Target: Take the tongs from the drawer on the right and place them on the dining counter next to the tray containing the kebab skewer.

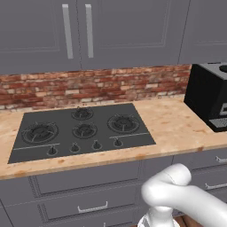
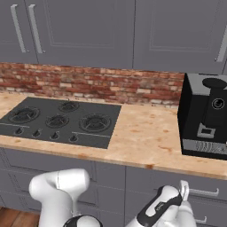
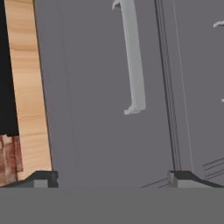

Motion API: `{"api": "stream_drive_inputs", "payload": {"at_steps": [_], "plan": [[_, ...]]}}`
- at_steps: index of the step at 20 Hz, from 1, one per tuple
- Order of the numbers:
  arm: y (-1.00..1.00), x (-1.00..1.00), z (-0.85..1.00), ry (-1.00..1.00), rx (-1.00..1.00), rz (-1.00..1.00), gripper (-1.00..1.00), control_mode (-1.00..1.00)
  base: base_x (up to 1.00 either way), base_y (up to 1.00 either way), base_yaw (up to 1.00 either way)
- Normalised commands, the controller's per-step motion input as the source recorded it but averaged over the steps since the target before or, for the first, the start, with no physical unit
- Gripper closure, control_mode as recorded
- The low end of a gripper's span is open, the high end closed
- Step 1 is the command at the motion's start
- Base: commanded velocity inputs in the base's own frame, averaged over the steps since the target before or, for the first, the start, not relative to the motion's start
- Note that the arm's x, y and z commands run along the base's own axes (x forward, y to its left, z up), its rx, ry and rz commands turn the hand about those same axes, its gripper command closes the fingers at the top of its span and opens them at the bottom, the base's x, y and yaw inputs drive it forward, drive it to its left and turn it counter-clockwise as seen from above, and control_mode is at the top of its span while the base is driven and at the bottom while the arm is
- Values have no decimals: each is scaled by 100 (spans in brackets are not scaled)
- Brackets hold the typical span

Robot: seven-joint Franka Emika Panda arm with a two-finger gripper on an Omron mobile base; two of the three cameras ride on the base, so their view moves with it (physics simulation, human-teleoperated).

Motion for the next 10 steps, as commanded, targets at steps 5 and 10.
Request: {"api": "stream_drive_inputs", "payload": {"at_steps": [5, 10], "plan": [[-16, 24, -20, 0, 0, 0, -100, -100, 0, 0, 0], [-15, 24, -16, 0, 0, 0, -100, -100, 0, 0, 0]]}}
